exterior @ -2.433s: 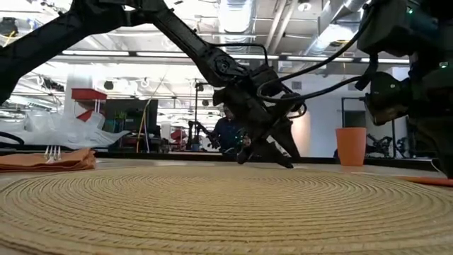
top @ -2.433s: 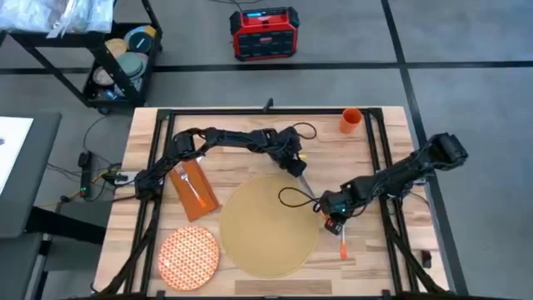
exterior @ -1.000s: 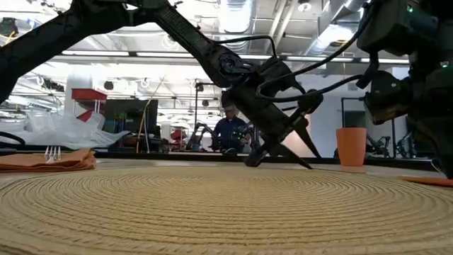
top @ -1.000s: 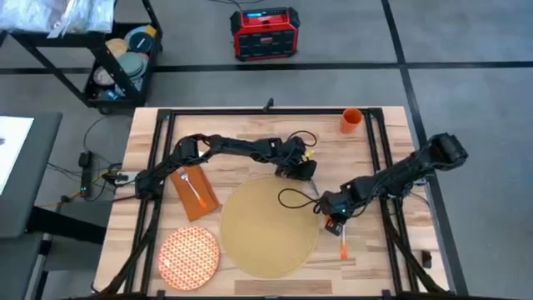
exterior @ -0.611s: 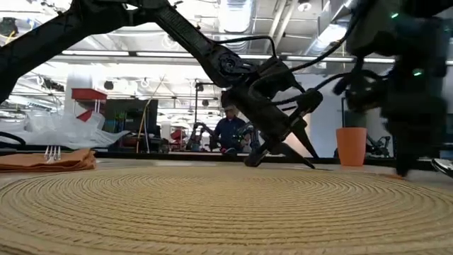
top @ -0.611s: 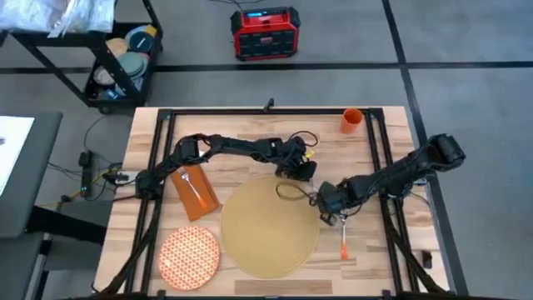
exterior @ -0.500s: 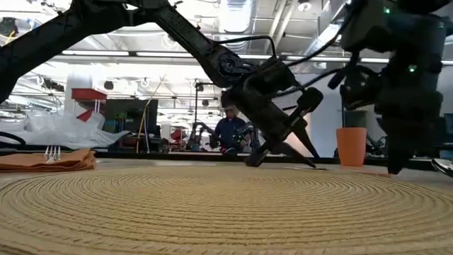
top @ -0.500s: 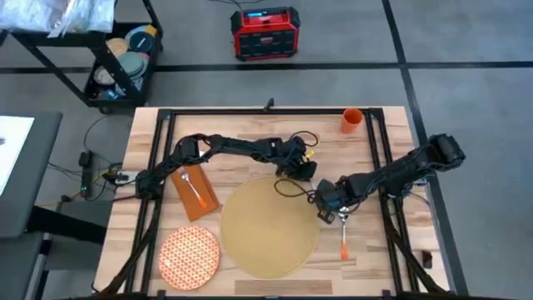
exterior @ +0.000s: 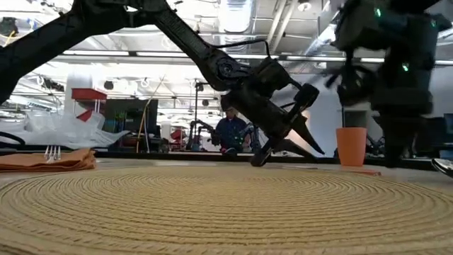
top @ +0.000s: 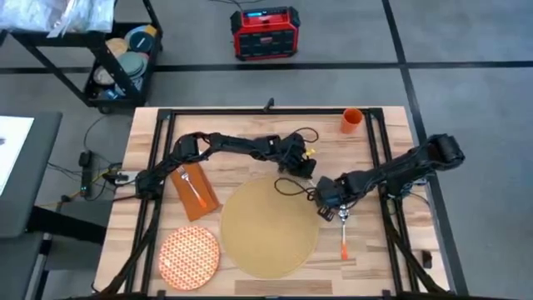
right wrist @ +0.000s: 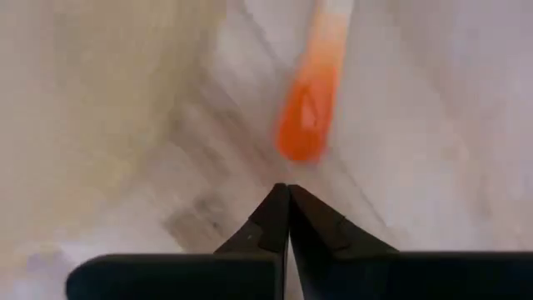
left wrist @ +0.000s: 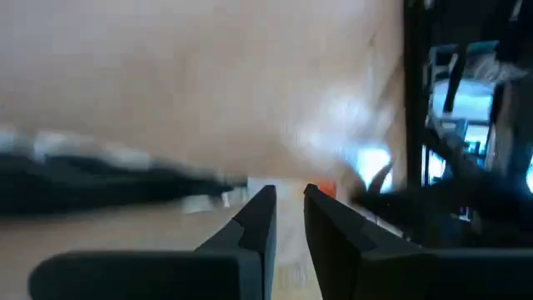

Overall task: Set table place
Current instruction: Put the table knife on the placemat

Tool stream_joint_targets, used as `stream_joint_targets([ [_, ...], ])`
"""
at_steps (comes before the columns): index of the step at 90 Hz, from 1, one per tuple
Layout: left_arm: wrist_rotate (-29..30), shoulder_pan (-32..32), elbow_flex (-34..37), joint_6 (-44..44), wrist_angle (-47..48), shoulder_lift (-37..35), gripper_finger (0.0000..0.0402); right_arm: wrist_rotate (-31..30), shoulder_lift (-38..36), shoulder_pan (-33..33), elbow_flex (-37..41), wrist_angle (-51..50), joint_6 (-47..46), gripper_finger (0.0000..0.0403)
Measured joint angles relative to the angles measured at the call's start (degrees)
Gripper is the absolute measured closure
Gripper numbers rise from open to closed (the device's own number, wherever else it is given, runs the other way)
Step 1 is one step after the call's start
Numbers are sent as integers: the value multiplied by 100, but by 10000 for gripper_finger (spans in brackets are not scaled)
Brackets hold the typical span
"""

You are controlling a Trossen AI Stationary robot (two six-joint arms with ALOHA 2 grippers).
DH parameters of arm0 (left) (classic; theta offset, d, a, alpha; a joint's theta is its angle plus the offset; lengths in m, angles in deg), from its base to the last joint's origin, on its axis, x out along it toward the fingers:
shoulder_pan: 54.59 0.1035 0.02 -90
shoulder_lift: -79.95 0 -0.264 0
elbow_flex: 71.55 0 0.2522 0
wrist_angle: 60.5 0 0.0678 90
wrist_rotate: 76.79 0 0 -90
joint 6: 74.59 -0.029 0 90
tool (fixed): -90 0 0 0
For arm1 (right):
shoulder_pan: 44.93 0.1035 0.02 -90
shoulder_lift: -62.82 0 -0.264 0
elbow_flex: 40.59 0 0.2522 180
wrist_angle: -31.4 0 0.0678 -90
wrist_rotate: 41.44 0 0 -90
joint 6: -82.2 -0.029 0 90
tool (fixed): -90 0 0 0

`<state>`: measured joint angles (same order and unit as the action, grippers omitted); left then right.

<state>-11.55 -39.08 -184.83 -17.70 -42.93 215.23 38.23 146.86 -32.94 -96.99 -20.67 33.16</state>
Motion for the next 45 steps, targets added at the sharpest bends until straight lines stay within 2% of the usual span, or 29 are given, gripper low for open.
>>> stream_joint_targets([
  [10, 51, 301, -28, -281, -123, -243, 358, -36, 10, -198, 2, -31, -15, 403],
  [22, 172, 675, -30, -767, 491, -300, 364, -204, 6, -544, -39, -5, -131, 403],
  [26, -33, 780, -16, -876, 535, -267, 370, -220, 8, -702, -75, 51, -128, 403],
  [36, -196, 780, -32, -1161, 465, -222, 388, -188, 75, -1095, -152, 82, -51, 403],
  [45, -220, 649, -34, -1406, 803, -213, 399, 38, 76, -1468, -242, 140, -46, 403],
])
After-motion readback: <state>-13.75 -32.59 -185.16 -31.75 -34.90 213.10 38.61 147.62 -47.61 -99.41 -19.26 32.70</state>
